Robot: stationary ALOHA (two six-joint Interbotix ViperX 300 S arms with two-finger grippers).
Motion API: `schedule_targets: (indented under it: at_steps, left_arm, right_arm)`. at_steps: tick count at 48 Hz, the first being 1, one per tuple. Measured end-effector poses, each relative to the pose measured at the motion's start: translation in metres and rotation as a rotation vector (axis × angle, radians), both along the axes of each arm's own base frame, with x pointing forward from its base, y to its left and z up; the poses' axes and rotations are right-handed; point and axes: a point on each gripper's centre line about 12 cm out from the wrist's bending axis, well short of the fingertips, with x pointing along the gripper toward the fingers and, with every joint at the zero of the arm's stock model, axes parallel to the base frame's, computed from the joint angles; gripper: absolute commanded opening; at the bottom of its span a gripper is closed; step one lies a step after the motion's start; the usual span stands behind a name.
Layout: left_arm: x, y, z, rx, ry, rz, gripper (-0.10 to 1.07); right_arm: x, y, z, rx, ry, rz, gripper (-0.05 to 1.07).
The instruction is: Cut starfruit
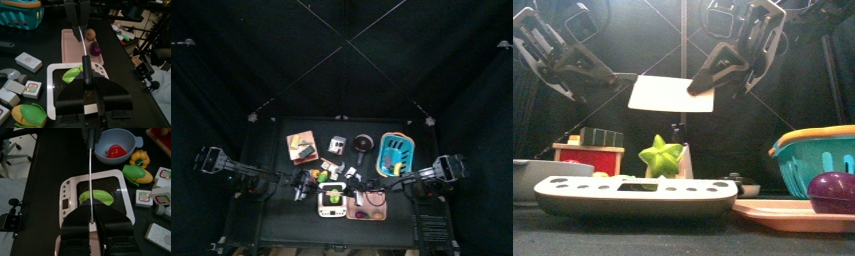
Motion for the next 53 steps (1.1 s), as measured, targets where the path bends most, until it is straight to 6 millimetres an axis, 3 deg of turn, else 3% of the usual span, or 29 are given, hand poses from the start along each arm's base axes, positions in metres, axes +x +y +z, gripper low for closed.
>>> schedule_targets:
  at_steps: [36, 53]
  left_arm:
    - [-0.006, -0.003, -0.028, -0.033, 0.108, 0.027, 0.29]
    - [-0.006, -0.003, -0.030, -0.031, 0.115, 0.028, 0.29]
  right_arm:
    - [0.014, 0.004, -0.029, -0.006, 0.090, 0.007, 0.28]
    - [0.015, 0.004, -0.030, -0.006, 0.106, 0.011, 0.28]
